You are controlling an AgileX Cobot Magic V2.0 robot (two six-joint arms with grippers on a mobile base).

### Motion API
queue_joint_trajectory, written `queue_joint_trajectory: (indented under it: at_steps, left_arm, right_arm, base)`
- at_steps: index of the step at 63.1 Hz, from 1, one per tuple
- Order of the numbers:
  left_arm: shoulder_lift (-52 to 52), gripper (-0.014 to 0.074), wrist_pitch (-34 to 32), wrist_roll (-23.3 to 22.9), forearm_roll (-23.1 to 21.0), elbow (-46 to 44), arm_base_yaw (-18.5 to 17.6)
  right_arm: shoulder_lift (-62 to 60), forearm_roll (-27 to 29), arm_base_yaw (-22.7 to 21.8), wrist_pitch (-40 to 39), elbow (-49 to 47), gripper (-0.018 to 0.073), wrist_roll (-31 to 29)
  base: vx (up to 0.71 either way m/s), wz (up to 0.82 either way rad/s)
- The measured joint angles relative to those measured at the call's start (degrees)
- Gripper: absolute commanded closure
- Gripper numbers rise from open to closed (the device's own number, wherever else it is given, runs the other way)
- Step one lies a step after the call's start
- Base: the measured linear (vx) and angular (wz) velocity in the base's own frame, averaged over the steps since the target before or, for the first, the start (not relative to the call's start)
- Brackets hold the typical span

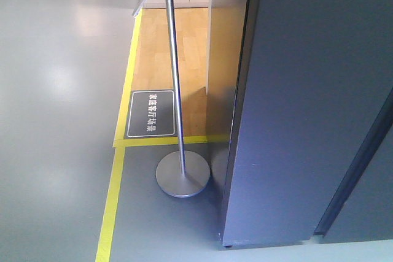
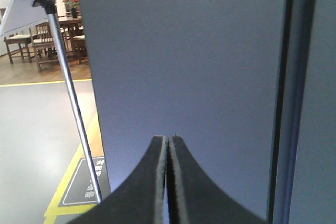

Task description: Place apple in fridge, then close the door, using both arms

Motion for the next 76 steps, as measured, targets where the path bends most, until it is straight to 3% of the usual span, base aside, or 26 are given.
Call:
queue_joint_trajectory:
  at_steps: [76]
  left_arm:
    - [0.0, 0.0604, 0.0, 0.0, 0.0, 0.0, 0.0]
  right_arm:
    - [0.0, 0.0, -0.1, 0.0, 0.0, 0.0566, 2.13]
  base:
    - [0.0, 0.0]
